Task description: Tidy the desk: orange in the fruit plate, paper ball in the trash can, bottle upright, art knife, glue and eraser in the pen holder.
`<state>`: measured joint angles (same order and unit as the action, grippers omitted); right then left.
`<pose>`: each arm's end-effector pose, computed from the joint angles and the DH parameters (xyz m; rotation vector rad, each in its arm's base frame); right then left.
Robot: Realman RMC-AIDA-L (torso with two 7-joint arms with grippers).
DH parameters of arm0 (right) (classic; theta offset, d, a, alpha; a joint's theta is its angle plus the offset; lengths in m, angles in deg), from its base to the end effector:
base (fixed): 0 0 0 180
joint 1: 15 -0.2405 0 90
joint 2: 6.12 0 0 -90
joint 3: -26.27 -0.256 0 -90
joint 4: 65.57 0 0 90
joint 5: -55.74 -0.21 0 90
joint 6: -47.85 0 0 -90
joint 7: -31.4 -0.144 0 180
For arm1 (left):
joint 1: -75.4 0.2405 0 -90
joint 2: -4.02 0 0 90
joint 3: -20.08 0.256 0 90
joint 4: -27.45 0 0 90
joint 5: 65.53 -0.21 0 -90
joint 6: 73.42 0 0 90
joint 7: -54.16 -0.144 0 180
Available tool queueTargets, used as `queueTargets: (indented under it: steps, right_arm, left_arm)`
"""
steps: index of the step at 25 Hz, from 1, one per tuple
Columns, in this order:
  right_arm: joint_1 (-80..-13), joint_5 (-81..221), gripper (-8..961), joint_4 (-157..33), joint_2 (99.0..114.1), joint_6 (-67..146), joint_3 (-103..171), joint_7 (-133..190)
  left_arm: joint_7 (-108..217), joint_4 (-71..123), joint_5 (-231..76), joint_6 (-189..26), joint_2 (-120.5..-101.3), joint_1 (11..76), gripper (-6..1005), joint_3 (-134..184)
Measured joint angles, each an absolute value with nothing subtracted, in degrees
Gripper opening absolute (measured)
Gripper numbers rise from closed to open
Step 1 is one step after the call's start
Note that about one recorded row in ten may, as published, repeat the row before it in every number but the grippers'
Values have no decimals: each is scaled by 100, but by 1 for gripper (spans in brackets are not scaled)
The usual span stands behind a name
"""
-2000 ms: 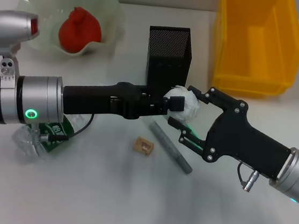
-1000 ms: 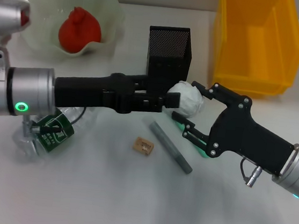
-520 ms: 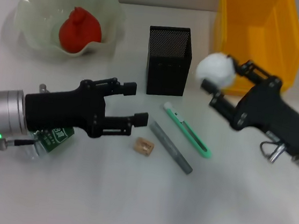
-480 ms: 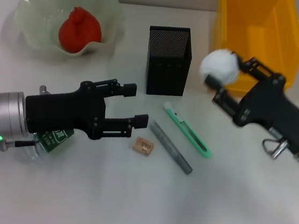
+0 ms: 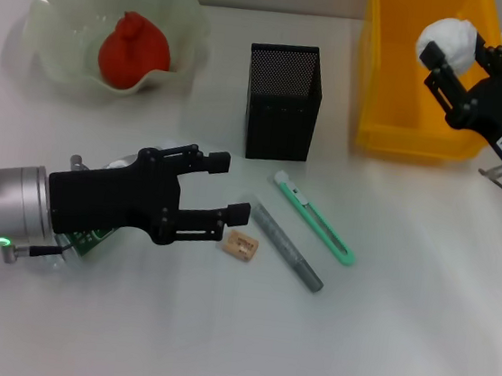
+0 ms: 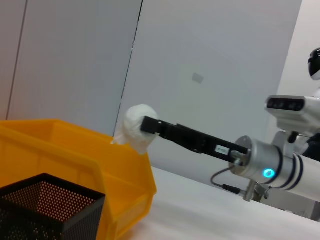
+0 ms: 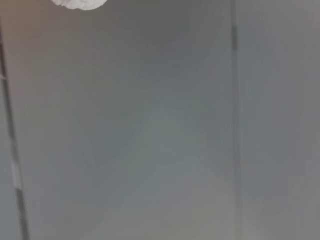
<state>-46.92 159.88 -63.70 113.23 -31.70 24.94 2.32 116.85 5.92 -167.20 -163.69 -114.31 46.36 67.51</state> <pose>0.2821 0.3382 -0.0218 -1.9235 0.4545 0.9864 -0.2619 0.2964 -0.0403 -2.7455 -0.5274 -0.9378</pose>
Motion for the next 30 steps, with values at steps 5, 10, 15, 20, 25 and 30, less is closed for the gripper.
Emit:
queueTargets:
  steps: [5,10,15,20,25,30]
  right_arm:
    - [-4862,15988,555,-6373,11321,-2615,2223,117]
    - [-4921,15989,561,-6373,11319,-2489,2115,117]
    - [-4914,15989,591,-6392,11331,-2484,1955,134]
    - [-4913,15989,621,-6406,11334,-2499,1950,139]
    - [-4913,15989,772,-6408,11337,-2507,1950,128]
    - [-4903,15989,802,-6408,11340,-2715,1950,126]
  left_arm:
    - [11679,583,-16718,-16378,-11426,4644,807,6739]
    - [11688,544,-16715,-16397,-11418,4653,807,6736]
    - [11690,532,-16713,-16420,-11408,4652,807,6726]
    - [11695,527,-16720,-16423,-11399,4635,807,6726]
    - [11698,521,-16728,-16433,-11398,4620,807,6727]
    - [11701,518,-16733,-16457,-11392,4614,806,6736]
